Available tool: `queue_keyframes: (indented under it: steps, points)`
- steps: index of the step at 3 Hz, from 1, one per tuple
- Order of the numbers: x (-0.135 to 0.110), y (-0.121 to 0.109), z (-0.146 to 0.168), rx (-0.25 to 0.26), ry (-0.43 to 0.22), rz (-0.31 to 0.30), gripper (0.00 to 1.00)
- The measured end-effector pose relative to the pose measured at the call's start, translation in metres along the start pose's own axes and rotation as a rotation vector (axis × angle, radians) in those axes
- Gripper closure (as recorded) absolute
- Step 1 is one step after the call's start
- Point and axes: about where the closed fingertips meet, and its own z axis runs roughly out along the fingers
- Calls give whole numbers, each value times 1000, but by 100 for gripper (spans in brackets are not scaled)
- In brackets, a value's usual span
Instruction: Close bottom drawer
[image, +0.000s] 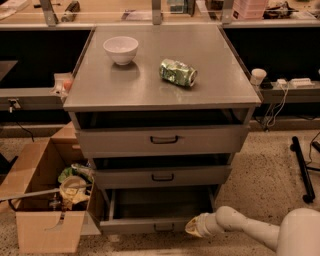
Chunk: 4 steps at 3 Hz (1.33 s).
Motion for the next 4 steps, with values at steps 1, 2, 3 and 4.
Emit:
queue_keyframes:
  steps: [1, 2, 3, 4]
  points:
    - [0, 0, 0, 0, 0, 0, 36]
    - [0, 0, 0, 0, 0, 0, 13]
    - [0, 0, 0, 0, 0, 0, 0]
    - [0, 0, 0, 0, 0, 0, 0]
